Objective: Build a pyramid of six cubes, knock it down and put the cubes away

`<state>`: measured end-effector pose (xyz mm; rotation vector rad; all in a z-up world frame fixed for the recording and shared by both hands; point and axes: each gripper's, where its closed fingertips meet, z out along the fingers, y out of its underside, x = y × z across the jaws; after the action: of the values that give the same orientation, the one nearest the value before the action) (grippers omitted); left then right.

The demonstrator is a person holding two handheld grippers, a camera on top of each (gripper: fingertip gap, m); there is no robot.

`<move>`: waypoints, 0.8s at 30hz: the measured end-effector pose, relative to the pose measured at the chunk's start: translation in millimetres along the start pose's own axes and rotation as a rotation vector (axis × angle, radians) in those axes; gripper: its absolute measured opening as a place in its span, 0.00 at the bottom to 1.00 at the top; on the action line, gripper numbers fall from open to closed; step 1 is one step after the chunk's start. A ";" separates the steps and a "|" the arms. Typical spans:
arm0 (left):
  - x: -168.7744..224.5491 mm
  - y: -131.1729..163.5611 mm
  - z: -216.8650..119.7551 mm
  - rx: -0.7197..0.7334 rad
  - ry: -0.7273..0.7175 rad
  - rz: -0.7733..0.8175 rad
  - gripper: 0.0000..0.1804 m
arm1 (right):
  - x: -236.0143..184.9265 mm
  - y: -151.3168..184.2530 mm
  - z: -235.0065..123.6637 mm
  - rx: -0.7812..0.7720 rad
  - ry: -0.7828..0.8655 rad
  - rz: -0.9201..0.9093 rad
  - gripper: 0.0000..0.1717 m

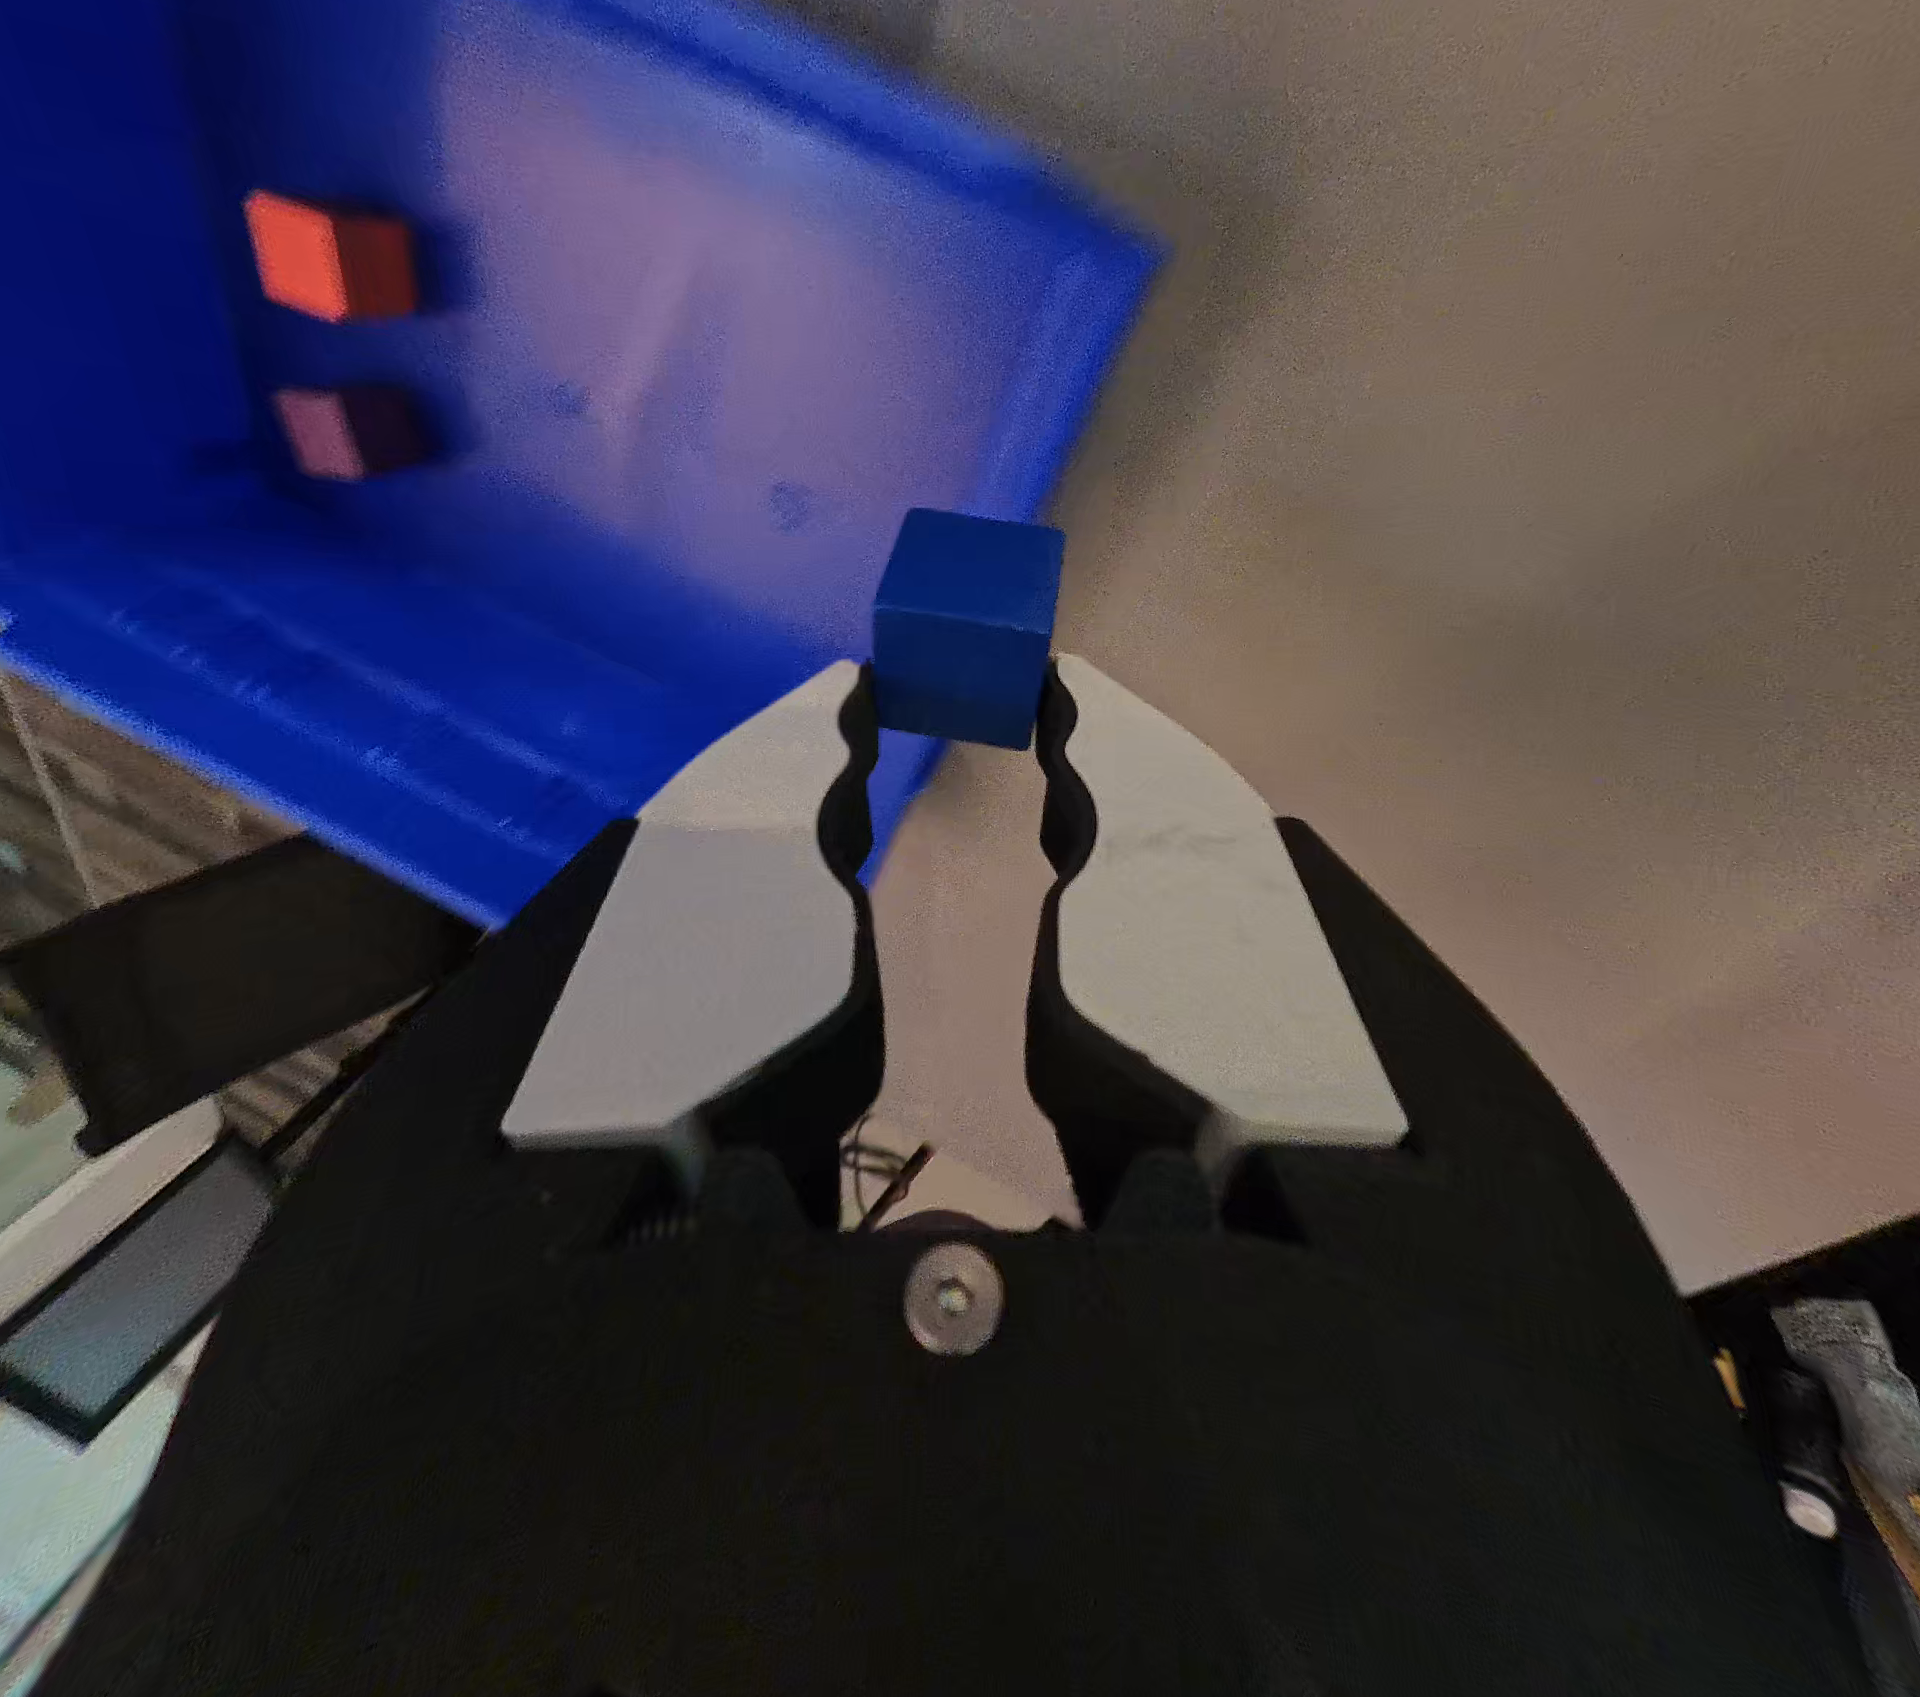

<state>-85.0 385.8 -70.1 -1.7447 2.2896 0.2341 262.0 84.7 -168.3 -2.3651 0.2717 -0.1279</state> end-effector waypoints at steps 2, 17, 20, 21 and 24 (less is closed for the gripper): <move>40.7 -18.7 -3.2 0.030 0.048 0.041 0.16 | 0.0 0.0 0.0 0.000 0.000 0.000 0.61; 185.1 -109.5 6.3 0.084 0.272 0.220 0.16 | 0.2 0.1 -0.1 0.000 0.000 0.000 0.61; 189.6 -111.3 7.7 0.057 0.280 0.237 0.16 | 0.3 0.2 -0.2 0.000 0.000 0.000 0.61; 191.2 -111.4 8.4 0.047 0.285 0.240 0.16 | 0.3 0.2 -0.2 0.000 0.000 0.000 0.61; 194.5 -110.7 10.9 0.017 0.285 0.253 0.16 | 0.4 0.2 -0.2 0.000 0.000 0.000 0.61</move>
<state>-25.8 179.7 -135.1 -1.5628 2.7072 0.0099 262.3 84.3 -168.3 -2.3649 0.2716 -0.1278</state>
